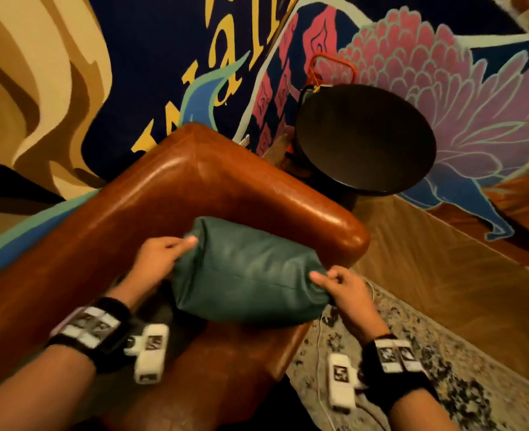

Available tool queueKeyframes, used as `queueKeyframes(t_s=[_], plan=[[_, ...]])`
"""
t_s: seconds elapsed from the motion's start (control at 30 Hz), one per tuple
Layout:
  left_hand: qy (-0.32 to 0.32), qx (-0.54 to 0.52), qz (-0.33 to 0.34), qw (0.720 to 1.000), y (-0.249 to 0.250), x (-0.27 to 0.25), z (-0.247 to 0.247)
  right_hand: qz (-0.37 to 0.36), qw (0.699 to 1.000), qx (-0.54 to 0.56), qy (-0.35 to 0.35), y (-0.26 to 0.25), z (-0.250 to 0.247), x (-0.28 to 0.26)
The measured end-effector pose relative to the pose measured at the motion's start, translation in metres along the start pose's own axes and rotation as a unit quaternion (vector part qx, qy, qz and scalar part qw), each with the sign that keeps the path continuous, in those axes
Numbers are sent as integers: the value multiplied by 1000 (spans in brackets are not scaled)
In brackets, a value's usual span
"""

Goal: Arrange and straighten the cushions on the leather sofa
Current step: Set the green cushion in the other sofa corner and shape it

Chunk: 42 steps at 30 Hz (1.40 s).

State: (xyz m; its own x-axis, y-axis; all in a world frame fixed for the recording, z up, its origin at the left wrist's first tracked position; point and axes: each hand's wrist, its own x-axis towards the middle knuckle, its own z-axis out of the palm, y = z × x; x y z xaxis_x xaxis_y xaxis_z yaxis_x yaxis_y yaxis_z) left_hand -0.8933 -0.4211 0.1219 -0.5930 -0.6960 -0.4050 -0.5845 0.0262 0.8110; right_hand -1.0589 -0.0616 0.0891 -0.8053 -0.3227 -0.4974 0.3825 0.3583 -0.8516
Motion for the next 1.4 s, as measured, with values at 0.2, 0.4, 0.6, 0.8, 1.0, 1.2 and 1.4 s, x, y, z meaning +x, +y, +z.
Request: queueKeyframes(t_s=[0.2,0.4,0.6,0.8,1.0,1.2,1.4], plan=[[-37,85,42,995,13,11,-24,4,998,22,-50,-8,-17,5],[8,-15,-10,1000,27,16,-39,81,992,95,-14,26,-48,5],[13,-9,35,999,70,12,-23,107,984,134,-52,44,-42,1],[65,75,98,990,81,19,-23,33,995,88,-40,26,-18,-4],[50,203,174,962,78,12,1,-65,986,127,-83,-25,4,-14],[8,-27,4,1000,59,20,-29,15,994,106,-36,-15,-33,5],[-50,-46,-104,992,21,24,-33,71,980,172,-64,6,-33,11]])
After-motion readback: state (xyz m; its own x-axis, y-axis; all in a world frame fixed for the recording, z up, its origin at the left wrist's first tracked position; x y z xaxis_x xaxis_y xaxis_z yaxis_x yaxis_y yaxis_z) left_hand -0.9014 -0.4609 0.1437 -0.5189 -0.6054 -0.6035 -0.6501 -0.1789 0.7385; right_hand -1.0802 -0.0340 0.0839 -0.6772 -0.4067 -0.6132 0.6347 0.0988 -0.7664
